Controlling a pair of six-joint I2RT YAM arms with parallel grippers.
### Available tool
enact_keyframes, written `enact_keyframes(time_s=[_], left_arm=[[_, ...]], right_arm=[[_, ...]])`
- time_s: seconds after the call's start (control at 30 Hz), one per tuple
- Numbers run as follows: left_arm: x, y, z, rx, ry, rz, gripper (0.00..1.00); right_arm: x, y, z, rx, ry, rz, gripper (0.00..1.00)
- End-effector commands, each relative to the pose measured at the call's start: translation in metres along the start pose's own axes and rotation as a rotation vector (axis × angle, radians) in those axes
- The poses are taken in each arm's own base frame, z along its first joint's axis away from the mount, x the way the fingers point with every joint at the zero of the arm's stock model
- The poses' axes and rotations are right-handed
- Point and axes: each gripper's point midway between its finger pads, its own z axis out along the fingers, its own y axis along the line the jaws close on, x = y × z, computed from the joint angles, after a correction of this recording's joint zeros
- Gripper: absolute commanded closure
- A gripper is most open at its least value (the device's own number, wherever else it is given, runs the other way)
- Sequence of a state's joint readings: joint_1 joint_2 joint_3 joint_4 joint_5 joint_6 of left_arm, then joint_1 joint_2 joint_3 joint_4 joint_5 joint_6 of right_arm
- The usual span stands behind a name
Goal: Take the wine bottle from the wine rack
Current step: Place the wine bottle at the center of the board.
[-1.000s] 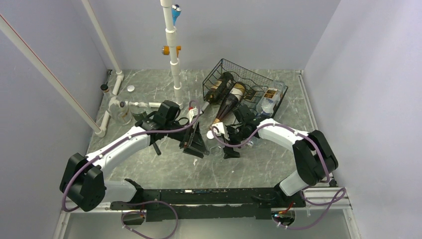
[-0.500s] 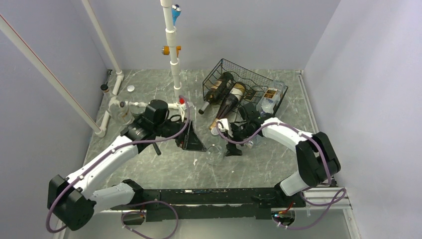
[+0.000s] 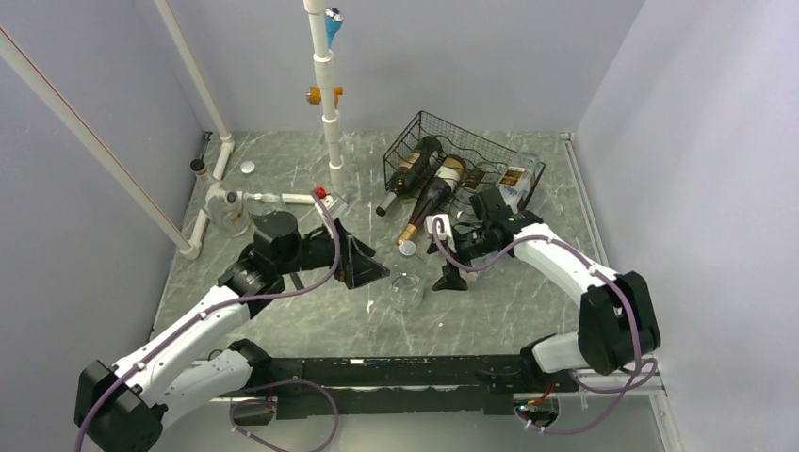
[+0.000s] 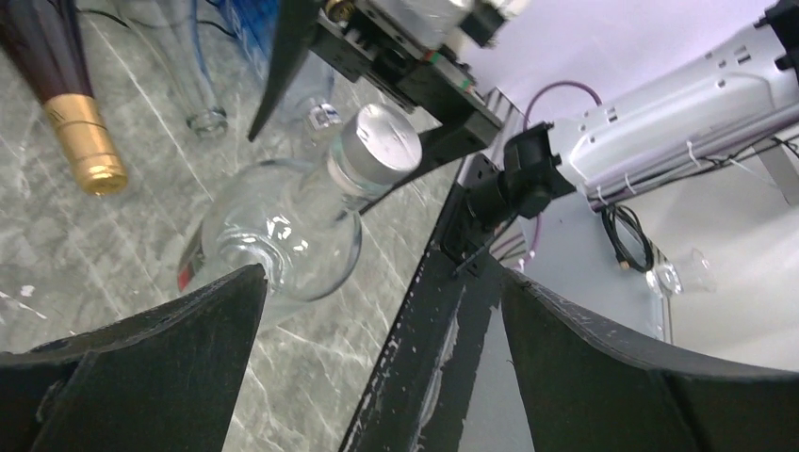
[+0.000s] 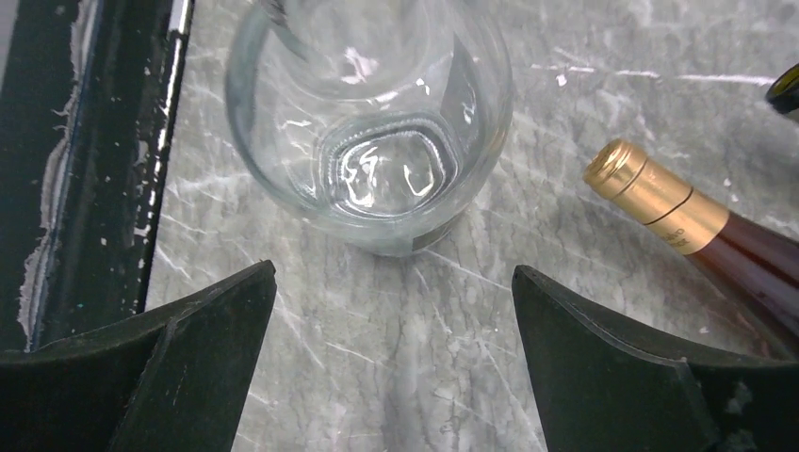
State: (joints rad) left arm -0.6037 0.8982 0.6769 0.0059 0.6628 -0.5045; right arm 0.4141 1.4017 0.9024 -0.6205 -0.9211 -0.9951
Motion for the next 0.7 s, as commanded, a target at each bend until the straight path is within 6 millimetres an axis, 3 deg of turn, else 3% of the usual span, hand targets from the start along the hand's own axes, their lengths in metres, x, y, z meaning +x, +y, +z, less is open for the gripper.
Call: enact_keyframes(time_s=[0.0, 0.13, 0.33, 0.67], left_arm=[[-0.036, -0.004, 0.002, -0.002, -0.176, 0.053, 0.01], [-0.039, 0.005, 0.004, -0.037, -0.212, 0.005, 0.00], [-0.034, 0.001, 0.009, 0.006, -0.174, 0.022, 0.00], [-0.024, -0.006, 0.013, -0.013, -0.192, 0.260, 0.00]], right_arm=[[-0.040, 0.007, -0.020, -0.010, -0.118, -0.084, 0.01], [-0.054, 0.011, -0.037, 0.024, -0.169, -0.117, 0.01], [-0.065, 0.017, -0.061, 0.071, -0.238, -0.137, 0.00], [-0.071, 0.016, -0.098, 0.156, -0.313, -0.121, 0.00]])
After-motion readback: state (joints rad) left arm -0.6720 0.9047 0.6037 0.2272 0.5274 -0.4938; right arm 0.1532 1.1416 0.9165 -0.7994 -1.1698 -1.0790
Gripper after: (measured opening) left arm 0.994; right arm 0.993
